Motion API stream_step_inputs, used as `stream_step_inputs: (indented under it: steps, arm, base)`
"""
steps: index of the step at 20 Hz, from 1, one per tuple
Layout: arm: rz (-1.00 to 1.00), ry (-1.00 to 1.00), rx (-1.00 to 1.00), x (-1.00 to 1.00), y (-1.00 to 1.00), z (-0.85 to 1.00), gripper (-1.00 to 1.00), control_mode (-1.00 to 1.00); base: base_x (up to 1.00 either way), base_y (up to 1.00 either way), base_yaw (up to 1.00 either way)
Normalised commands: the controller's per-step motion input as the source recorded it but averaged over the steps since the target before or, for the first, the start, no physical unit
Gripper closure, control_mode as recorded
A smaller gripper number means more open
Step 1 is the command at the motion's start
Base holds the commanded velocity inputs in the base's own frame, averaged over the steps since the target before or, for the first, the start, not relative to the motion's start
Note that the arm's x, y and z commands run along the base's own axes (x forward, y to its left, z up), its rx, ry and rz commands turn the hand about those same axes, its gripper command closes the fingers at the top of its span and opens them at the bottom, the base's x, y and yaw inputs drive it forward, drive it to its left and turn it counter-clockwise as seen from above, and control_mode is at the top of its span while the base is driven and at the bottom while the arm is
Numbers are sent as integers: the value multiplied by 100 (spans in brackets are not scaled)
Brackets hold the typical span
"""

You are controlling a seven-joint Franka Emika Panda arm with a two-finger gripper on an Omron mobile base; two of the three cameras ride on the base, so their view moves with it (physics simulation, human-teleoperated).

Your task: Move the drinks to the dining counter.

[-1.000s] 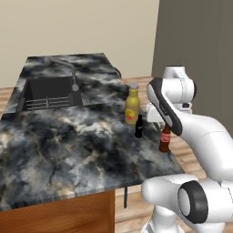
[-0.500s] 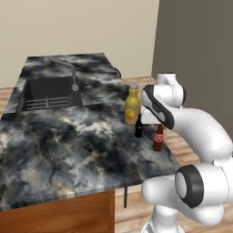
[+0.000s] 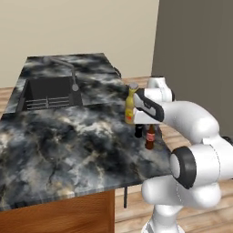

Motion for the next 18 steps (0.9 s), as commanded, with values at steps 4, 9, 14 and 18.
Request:
stream_step_inputs:
  steps: [4, 9, 14, 18]
  arm:
    - [0, 0, 0, 39, 0, -27, 100, -100]
    - [0, 0, 0, 32, 0, -25, 100, -100]
    - [0, 0, 0, 29, 0, -24, 100, -100]
    - [0, 0, 0, 25, 0, -29, 100, -100]
  base:
    - [0, 0, 0]
    - [0, 0, 0]
    - [0, 0, 0]
    - [0, 0, 0]
